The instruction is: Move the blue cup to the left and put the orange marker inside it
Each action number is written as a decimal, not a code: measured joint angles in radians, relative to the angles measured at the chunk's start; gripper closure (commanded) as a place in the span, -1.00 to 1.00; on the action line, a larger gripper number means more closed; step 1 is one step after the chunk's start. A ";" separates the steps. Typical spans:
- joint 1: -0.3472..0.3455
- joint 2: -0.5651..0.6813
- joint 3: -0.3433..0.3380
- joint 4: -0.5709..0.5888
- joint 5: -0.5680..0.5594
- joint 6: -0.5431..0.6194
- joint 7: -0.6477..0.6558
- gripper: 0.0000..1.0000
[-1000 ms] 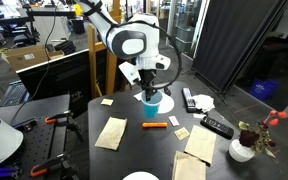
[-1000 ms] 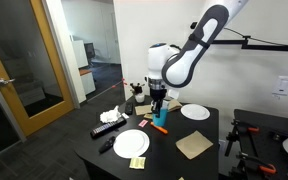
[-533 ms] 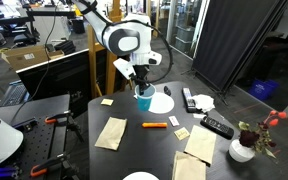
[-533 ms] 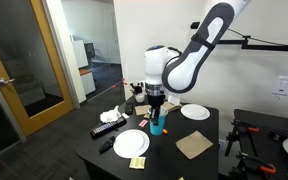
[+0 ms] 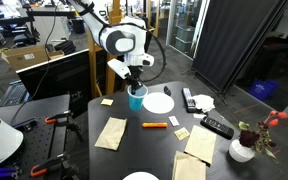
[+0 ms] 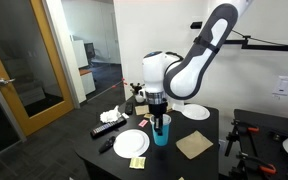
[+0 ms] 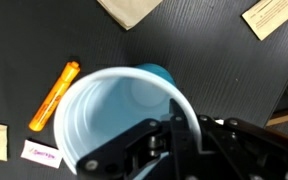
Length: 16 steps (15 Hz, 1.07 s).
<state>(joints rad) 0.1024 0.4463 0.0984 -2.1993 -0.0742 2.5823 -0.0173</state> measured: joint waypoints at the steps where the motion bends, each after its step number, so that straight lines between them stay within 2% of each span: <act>1: 0.001 0.003 0.002 0.000 0.000 -0.005 0.000 0.98; 13: 0.016 0.068 0.001 0.001 -0.023 0.007 -0.001 0.98; 14: 0.019 0.070 -0.001 0.001 -0.030 0.011 0.000 0.43; 16: 0.027 0.073 -0.006 0.001 -0.040 0.021 0.000 0.28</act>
<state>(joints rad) 0.1294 0.5193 0.0927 -2.1986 -0.1145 2.6035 -0.0178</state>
